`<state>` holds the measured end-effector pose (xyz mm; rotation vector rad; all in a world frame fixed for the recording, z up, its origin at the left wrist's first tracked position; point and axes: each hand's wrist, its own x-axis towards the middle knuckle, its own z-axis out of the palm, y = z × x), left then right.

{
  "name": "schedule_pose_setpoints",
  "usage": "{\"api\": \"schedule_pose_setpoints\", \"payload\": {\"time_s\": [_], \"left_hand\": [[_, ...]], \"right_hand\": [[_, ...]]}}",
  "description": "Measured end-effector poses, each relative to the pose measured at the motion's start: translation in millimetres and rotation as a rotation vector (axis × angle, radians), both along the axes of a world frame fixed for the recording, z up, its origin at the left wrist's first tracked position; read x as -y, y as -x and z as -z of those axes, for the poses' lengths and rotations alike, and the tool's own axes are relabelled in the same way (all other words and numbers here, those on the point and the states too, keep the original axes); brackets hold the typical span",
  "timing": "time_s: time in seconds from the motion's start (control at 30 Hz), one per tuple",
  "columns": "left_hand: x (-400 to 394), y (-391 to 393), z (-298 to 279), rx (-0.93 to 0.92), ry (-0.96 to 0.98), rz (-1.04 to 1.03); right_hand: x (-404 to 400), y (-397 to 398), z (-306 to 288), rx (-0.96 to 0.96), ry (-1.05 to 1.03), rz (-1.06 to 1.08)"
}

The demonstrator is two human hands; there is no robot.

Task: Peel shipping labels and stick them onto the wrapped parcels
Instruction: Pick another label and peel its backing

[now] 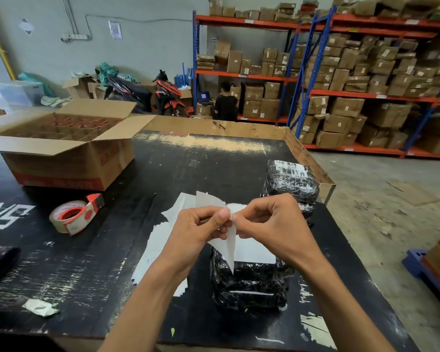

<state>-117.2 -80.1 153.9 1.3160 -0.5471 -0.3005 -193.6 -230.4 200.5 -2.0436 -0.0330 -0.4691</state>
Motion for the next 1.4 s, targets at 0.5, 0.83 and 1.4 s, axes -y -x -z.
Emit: {"api": "schedule_pose_setpoints", "payload": {"time_s": [0.5,0.83,1.4], "left_hand": [[21,-22,8,-0.292,0.081,-0.337],[54,-119,28,-0.453,-0.024,-0.722],[46,-205,100,-0.651,-0.089,-1.012]], "right_hand": [[33,-30,35,-0.062,-0.673,0.268],[91,-72,48,-0.089,-0.408,0.473],[150,-144,57,-0.062,-0.495,0.511]]}}
